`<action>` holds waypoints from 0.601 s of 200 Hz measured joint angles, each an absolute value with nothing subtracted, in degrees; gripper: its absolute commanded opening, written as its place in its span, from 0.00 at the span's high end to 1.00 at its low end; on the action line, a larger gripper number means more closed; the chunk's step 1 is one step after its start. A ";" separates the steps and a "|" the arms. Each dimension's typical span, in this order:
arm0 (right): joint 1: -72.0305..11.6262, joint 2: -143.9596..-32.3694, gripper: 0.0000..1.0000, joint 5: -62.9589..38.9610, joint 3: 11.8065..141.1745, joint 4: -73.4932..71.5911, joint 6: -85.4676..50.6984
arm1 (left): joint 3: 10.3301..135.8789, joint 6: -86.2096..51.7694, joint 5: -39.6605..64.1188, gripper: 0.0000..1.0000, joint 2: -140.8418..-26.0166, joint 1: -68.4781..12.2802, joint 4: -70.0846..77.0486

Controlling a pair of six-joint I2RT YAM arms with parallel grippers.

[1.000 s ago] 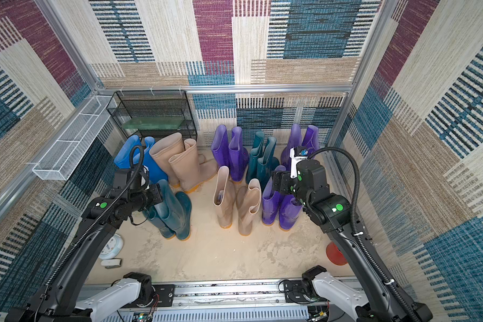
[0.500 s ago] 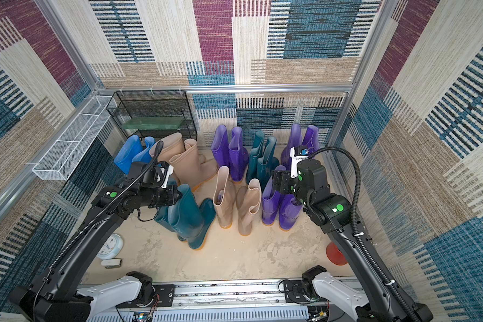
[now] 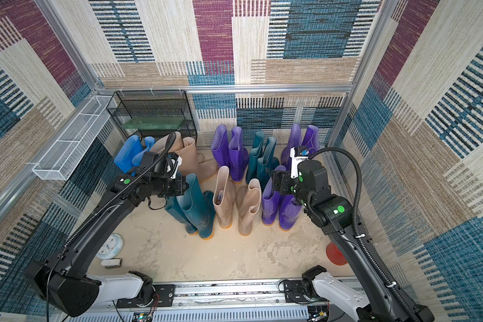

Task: Match and arrange rain boots in pairs
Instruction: Move a pair of rain boots to the center of the board, then adjust a pair of rain boots at the center of the board.

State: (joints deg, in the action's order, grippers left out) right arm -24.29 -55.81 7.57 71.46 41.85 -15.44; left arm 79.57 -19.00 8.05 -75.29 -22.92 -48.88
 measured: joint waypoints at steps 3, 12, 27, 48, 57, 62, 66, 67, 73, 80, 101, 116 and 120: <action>-24.29 -55.81 0.13 7.66 71.46 41.85 -15.44 | 79.53 -18.87 8.08 0.93 -75.29 -23.07 -48.84; -24.29 -55.86 0.11 8.01 71.40 41.85 -15.40 | 79.26 -18.50 8.10 0.78 -75.18 -23.51 -48.66; -24.01 -55.92 0.07 9.04 70.54 41.87 -15.40 | 78.59 -17.85 8.54 0.61 -74.32 -23.79 -48.23; -22.26 -55.96 0.05 10.28 68.88 41.98 -15.42 | 78.41 -17.78 9.30 0.43 -71.79 -24.01 -45.95; -21.02 -55.99 0.05 10.24 68.34 42.02 -15.46 | 78.50 -17.61 9.56 0.39 -70.76 -24.03 -45.67; -20.38 -56.01 0.05 10.04 68.07 42.02 -15.57 | 78.63 -17.58 9.72 0.38 -70.35 -24.08 -45.71; -19.88 -56.05 0.05 9.78 67.85 42.04 -15.66 | 78.87 -17.56 9.87 0.38 -70.04 -24.08 -45.82; -19.79 -56.07 0.05 9.74 67.83 42.04 -15.68 | 78.94 -17.56 9.89 0.37 -70.00 -24.08 -45.87; -19.22 -56.25 0.05 9.41 67.61 42.09 -15.88 | 79.48 -17.39 10.15 0.37 -69.63 -24.12 -46.09; -18.98 -56.55 0.05 9.21 67.35 42.06 -16.19 | 80.31 -17.10 10.70 0.37 -69.17 -24.14 -46.41; -18.92 -57.47 0.05 6.92 66.24 42.24 -16.75 | 82.17 -16.34 10.81 0.37 -67.37 -24.16 -47.05; -19.22 -58.00 0.05 6.04 65.25 42.24 -17.61 | 82.41 -16.05 10.79 0.37 -66.02 -24.16 -47.51; -19.29 -58.13 0.05 5.76 64.99 42.22 -17.89 | 82.41 -15.99 10.79 0.37 -65.73 -24.16 -47.64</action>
